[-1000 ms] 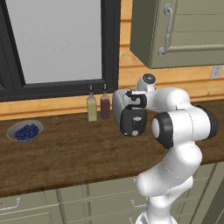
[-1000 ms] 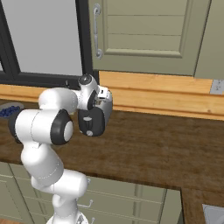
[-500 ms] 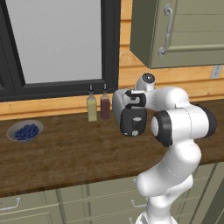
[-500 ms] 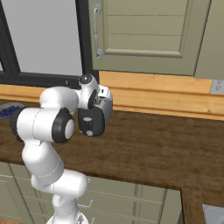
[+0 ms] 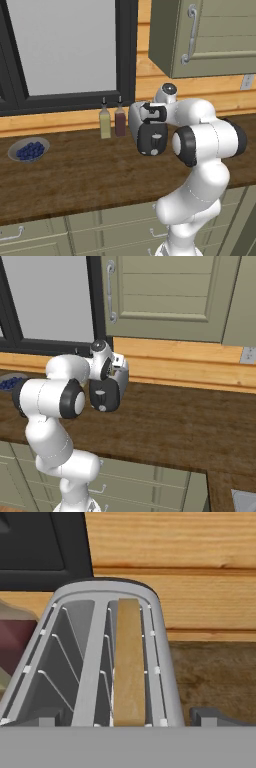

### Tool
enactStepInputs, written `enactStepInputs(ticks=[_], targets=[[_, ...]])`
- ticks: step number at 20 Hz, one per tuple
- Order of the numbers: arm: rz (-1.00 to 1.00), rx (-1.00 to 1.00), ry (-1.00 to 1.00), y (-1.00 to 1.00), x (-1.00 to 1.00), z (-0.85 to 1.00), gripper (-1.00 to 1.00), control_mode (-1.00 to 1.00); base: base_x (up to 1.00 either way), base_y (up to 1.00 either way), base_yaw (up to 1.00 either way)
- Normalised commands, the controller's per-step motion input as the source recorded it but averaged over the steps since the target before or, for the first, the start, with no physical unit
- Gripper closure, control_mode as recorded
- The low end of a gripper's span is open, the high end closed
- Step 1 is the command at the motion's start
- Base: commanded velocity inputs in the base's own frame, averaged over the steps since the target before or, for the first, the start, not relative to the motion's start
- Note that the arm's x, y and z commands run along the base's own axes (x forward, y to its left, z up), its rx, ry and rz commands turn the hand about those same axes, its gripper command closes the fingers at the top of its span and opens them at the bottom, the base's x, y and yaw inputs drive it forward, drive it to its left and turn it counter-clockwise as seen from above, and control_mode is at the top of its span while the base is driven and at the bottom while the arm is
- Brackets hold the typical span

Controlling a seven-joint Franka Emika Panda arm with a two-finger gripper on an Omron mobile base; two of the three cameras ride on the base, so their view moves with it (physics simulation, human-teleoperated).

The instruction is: Start the toaster. Once the lever pops up, take the bread to the plate on the dining counter.

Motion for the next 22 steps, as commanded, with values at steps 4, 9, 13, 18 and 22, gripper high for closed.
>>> enactStepInputs(ticks=[4, 9, 13, 18, 22], targets=[[0.0, 0.0, 0.0, 0.0, 0.0, 0.0, 1.0, -1.0, 0.0, 0.0, 0.0], [0.0, 0.0, 0.0, 0.0, 0.0, 0.0, 1.0, -1.0, 0.0, 0.0, 0.0], [0.0, 0.0, 0.0, 0.0, 0.0, 0.0, 1.0, -1.0, 0.0, 0.0, 0.0], [0.0, 0.0, 0.0, 0.0, 0.0, 0.0, 1.0, -1.0, 0.0, 0.0, 0.0], [0.0, 0.0, 0.0, 0.0, 0.0, 0.0, 1.0, -1.0, 0.0, 0.0, 0.0]])
